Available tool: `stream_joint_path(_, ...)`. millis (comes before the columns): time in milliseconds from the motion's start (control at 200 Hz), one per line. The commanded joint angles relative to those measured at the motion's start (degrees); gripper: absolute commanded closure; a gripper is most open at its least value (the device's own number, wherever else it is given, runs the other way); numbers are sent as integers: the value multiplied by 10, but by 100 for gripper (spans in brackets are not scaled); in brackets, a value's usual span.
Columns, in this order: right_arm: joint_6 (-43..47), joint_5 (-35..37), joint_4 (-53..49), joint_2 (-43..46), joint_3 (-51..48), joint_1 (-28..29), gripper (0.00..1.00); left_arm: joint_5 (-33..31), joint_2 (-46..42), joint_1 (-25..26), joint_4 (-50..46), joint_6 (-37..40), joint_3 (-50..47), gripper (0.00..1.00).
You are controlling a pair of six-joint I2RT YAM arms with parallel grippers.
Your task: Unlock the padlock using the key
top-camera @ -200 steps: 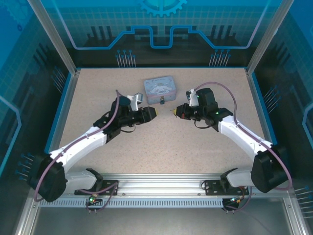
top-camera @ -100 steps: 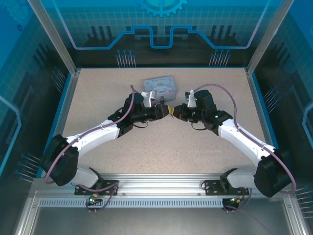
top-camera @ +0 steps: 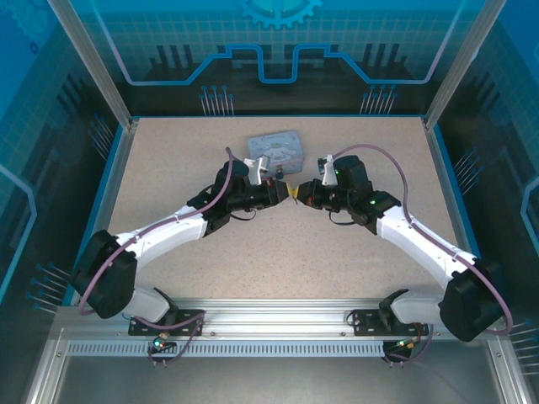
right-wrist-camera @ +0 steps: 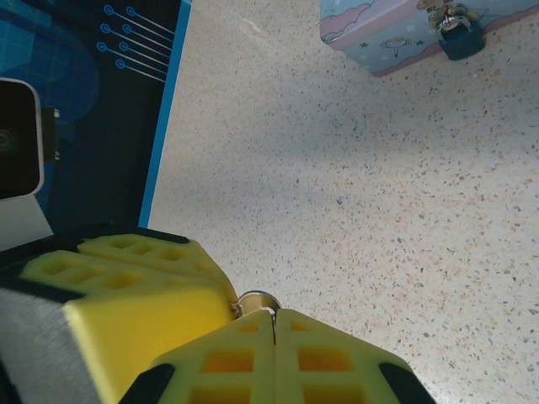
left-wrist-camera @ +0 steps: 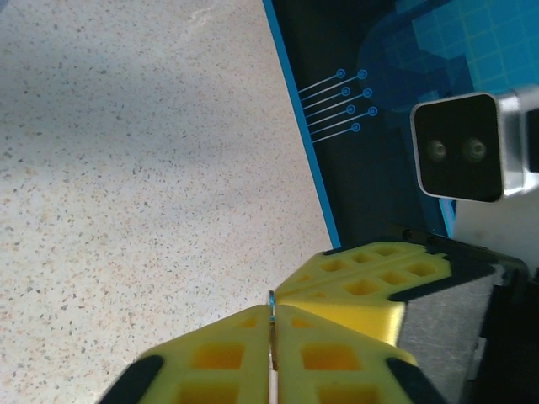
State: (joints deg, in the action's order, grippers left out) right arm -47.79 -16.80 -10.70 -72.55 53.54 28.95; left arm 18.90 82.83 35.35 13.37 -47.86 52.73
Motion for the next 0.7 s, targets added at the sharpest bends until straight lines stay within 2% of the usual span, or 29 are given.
stream_joint_path(0, 11, -14, -6, 13, 6, 6, 100, 1, -10, 4, 2, 13, 11, 99)
stream_joint_path(35, 19, -24, -8, 15, 7, 2, 100, -1, -14, 4, -3, 19, 12, 100)
stream_joint_path(120, 47, -94, 17, 34, -3, -30, 90, -10, -28, 2, -31, 39, 17, 100)
stream_joint_path(190, 72, -170, 39, 55, -12, -61, 68, -14, -42, -3, -55, 56, 25, 100)
stream_joint_path(265, 99, -237, 45, 72, -17, -86, 54, -5, -57, -13, -87, 73, 41, 100)
stream_joint_path(375, 98, -312, 104, 78, -28, -105, 39, 0, -69, -23, -166, 112, 89, 100)
stream_joint_path(515, 30, -336, 256, 60, -85, -106, 29, 6, -69, -25, -266, 142, 158, 100)
stream_joint_path(695, -43, -342, 451, 31, -121, -103, 29, 39, -71, -26, -282, 130, 192, 100)
